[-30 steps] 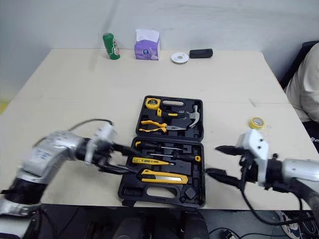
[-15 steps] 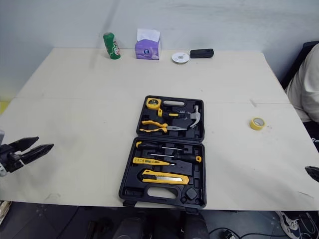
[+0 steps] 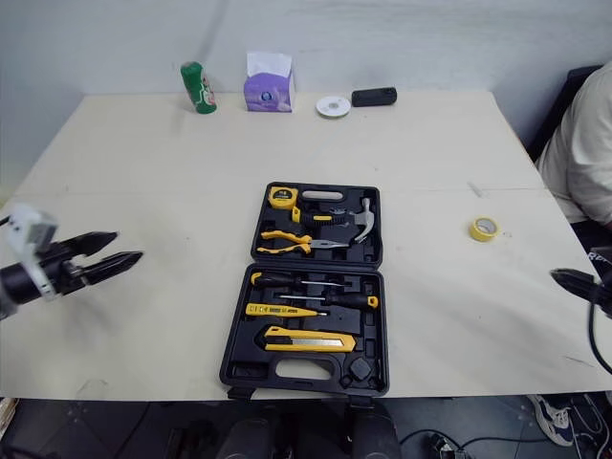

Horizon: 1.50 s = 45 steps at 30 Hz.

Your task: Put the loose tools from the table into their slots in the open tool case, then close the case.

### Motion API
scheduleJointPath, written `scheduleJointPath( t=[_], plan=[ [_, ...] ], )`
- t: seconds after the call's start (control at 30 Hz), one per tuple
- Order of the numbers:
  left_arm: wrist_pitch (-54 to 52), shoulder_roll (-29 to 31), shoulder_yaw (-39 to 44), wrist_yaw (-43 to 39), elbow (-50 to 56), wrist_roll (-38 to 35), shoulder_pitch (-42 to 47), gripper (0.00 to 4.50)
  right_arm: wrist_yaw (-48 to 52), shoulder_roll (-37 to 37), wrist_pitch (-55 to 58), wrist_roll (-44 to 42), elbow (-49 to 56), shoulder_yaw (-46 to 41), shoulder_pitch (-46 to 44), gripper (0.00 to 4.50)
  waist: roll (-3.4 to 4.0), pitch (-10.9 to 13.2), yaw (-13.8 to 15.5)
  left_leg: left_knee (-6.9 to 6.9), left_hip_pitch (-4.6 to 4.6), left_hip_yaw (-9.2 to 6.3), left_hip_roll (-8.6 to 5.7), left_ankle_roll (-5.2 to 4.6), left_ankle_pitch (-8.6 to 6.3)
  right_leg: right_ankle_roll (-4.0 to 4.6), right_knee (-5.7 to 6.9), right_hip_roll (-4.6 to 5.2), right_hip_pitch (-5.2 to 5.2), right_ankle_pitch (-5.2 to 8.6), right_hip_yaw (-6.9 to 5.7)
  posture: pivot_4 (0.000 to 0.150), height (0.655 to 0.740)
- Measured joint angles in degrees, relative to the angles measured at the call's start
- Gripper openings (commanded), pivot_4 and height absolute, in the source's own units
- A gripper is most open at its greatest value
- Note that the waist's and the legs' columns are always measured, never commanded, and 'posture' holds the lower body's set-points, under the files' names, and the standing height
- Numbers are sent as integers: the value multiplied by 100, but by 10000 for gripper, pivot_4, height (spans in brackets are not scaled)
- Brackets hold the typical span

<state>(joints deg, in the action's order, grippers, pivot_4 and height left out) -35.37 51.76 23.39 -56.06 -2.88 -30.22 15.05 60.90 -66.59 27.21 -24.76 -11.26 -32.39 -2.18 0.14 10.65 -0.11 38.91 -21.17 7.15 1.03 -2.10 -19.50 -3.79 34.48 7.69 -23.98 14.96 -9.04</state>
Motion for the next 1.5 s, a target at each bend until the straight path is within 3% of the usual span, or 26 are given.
scheduleJointPath(
  t=[0.13, 0.27, 0.37, 0.5, 0.63, 0.93, 1.33, 1.43, 1.5],
  plan=[
    [-171, 32, -839, -572, 756, -278, 691, 44180, 404, -247, -106, 390, -539, 1394, -1670, 45000, 15, 8, -5, 4, 2, 0, 0, 7, 3, 5, 14, -1, -4, 3, 1, 1500, 7278],
    [-240, -625, -1813, -827, 909, -367, 2150, 44180, 906, 12, -461, 1346, -1582, 3036, -3795, 45000, 20, 14, 1, 18, -34, 19, -6, -19, 51, 8, 62, -17, -43, 4, 6, 1500, 7278],
    [-240, -1072, -2240, -917, 963, -423, 2807, 44180, 1251, 321, -861, 2131, -2316, 3998, -4827, 45000, 19, 15, -3, 16, -37, 29, -9, -25, 56, 7, 69, -21, -51, 4, 11, 1500, 7278],
    [-314, -1420, -2429, -912, 1169, -585, 2912, 44180, 1447, 609, -1469, 3040, -3261, 4800, -5534, 45000, 18, 21, -35, 13, -37, 38, -5, -27, 56, 6, 66, -26, -55, 4, 14, 1500, 7278],
    [-317, -1673, -2543, -907, 1140, -585, 3050, 44180, 1561, 1113, -1695, 3457, -4236, 5046, -6312, 45000, 19, 27, -71, 22, -35, 37, -6, -27, 63, 6, 86, -22, -55, 4, 21, 1500, 7278],
    [-352, -1855, -2602, -774, 1331, -639, 3108, 44180, 1525, 1433, -2188, 3995, -5354, 5222, -6608, 45000, 22, 28, -32, 23, -37, 29, -10, -29, 64, 7, 87, -18, -54, 4, 18, 1500, 7278],
    [-281, -1910, -2638, -726, 1332, -558, 3108, 44180, 842, 1802, -2352, 4413, -5987, 5230, -6700, 45000, 22, 29, -107, 23, -36, 27, -7, -26, 66, 8, 91, -20, -54, 5, 17, 1500, 7278],
    [-278, -1906, -2638, -722, 1333, -549, 3108, 45000, 675, 1853, -2352, 4429, -6109, 5203, -6722, 36082, 22, 29, -134, 23, -36, 24, -8, -26, 66, 9, 91, -19, -52, 5, 16, 1500, 7278],
    [-263, -1906, -2643, -710, 1337, -529, 3108, 45000, 525, 1940, -2363, 4436, -6127, 5181, -6729, 25698, 22, 29, -144, 24, -36, 24, -9, -26, 66, 8, 92, -18, -51, 5, 16, 1500, 7278]
  ],
)
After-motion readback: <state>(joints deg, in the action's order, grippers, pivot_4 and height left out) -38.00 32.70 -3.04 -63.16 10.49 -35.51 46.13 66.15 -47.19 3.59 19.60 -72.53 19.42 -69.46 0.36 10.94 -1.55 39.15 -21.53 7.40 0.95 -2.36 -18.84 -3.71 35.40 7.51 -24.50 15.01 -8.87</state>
